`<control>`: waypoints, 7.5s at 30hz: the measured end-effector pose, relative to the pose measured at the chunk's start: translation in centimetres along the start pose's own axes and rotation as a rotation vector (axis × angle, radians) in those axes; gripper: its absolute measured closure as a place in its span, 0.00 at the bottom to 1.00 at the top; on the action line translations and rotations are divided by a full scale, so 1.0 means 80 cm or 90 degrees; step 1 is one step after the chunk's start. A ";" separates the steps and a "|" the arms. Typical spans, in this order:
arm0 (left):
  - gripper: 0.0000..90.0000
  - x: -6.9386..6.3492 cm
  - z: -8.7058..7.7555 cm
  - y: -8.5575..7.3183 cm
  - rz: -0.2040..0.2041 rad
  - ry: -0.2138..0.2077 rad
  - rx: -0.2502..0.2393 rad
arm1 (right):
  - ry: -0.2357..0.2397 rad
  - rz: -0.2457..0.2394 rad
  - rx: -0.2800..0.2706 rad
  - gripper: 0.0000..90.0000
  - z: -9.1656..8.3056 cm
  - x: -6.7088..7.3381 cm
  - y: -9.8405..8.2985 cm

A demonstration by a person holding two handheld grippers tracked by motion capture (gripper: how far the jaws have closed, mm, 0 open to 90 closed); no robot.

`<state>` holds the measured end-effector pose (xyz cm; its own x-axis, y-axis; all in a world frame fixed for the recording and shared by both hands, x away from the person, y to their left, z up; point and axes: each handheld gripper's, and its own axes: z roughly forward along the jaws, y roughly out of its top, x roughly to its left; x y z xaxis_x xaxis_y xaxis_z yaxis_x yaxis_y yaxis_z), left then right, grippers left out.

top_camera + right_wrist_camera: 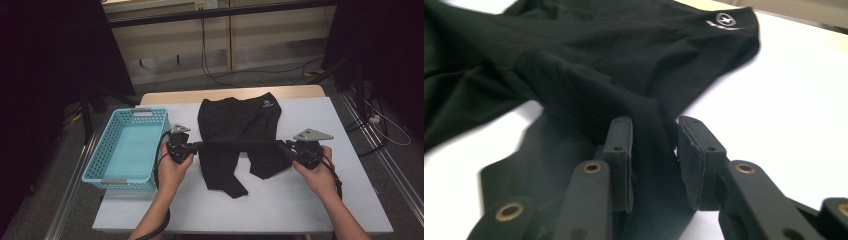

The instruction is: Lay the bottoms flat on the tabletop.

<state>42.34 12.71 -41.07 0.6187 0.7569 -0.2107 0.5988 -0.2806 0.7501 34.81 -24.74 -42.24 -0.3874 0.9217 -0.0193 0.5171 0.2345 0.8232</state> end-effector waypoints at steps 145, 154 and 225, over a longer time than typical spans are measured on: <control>0.58 -0.130 0.103 -0.022 0.158 -0.191 0.033 | -0.004 0.037 0.005 0.25 -0.004 -0.003 -0.019; 0.91 -0.140 0.108 -0.023 0.163 -0.219 0.053 | 0.001 0.032 0.007 0.25 -0.003 0.000 -0.018; 0.98 -0.072 0.040 -0.002 0.066 -0.212 0.027 | 0.066 0.084 0.019 0.51 -0.005 -0.019 -0.009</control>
<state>40.32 6.48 -41.98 0.8050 0.4908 -0.3334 0.5405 -0.3748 0.7533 34.77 -26.45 -42.58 -0.3907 0.9087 0.1471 0.5903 0.1247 0.7975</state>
